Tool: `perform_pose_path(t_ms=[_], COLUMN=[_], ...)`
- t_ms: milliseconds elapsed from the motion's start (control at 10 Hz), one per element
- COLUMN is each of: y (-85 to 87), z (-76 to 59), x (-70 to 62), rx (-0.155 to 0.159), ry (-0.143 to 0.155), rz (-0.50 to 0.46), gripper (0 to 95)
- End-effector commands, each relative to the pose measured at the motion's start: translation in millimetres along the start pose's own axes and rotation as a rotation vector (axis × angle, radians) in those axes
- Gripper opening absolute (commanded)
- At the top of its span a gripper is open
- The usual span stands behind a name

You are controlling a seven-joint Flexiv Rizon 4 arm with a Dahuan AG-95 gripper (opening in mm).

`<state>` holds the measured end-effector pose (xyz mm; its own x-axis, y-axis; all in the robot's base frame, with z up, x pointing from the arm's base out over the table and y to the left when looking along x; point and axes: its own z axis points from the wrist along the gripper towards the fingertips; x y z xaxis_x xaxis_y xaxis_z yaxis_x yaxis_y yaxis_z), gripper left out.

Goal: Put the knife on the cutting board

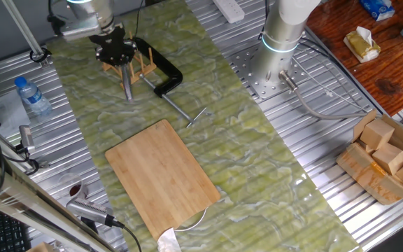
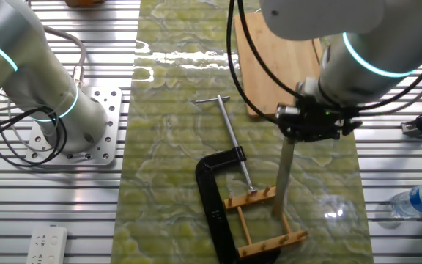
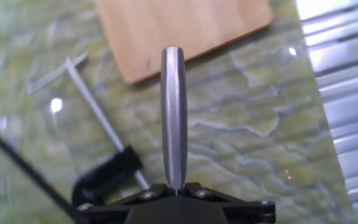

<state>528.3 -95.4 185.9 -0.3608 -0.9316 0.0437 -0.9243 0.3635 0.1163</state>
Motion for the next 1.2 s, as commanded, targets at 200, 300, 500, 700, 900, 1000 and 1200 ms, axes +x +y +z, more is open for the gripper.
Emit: perform_pose_path(t_ms=[200, 300, 500, 700, 900, 1000, 1200], y=[-3.8, -4.1, -5.0, -6.3, -7.4, -7.4, -7.4], z=[-1.6, 0.6, 3.5, 7.0, 6.1, 6.1, 6.1], x=[-52.6, -63.9, -76.9, -88.8, -103.5, -103.5, -103.5], rx=[-0.029, -0.033, -0.049, -0.054, -0.059, -0.058, -0.052], ry=[-0.024, -0.029, -0.044, -0.048, -0.046, -0.046, -0.049], rz=[0.400, 0.486, 0.603, 0.670, 0.741, 0.746, 0.757], gripper=[0.0, 0.0, 0.0, 0.0, 0.0, 0.0, 0.0])
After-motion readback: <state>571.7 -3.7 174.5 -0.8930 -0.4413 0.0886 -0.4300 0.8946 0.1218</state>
